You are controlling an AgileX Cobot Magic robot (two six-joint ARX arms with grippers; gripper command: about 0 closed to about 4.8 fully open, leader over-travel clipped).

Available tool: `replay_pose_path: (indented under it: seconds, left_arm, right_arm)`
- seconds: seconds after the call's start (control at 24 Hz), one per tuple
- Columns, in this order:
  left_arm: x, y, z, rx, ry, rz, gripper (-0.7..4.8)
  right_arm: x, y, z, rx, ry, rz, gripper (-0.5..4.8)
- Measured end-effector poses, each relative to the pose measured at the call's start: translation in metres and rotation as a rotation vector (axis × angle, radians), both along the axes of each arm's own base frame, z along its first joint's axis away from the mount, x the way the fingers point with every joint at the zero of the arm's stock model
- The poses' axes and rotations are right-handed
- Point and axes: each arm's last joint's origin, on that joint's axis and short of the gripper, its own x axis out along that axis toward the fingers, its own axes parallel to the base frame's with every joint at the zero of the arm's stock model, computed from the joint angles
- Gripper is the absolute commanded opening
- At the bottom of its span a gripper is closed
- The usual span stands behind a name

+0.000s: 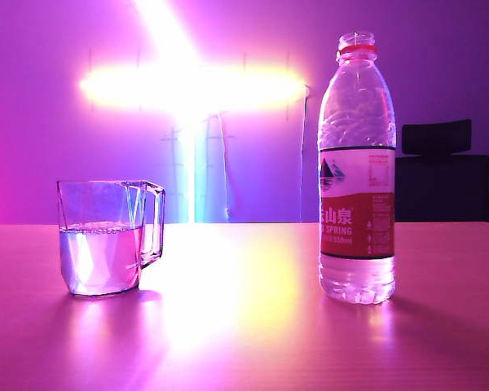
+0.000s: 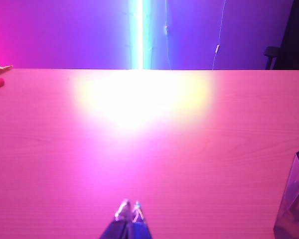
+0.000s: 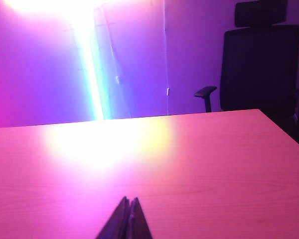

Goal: Pick up the mineral water bottle on the table and pour water into the mug until it's half full.

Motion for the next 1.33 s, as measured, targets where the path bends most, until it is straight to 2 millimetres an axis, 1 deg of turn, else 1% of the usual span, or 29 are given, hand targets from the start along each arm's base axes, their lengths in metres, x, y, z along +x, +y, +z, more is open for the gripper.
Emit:
replay_pose_path:
  seconds: [1.33]
  left_arm:
    - [0.0000, 0.0000, -0.0001, 0.000, 0.001, 0.000, -0.02]
  right_arm:
    - [0.0000, 0.0013, 0.0000, -0.013, 0.000, 0.003, -0.01]
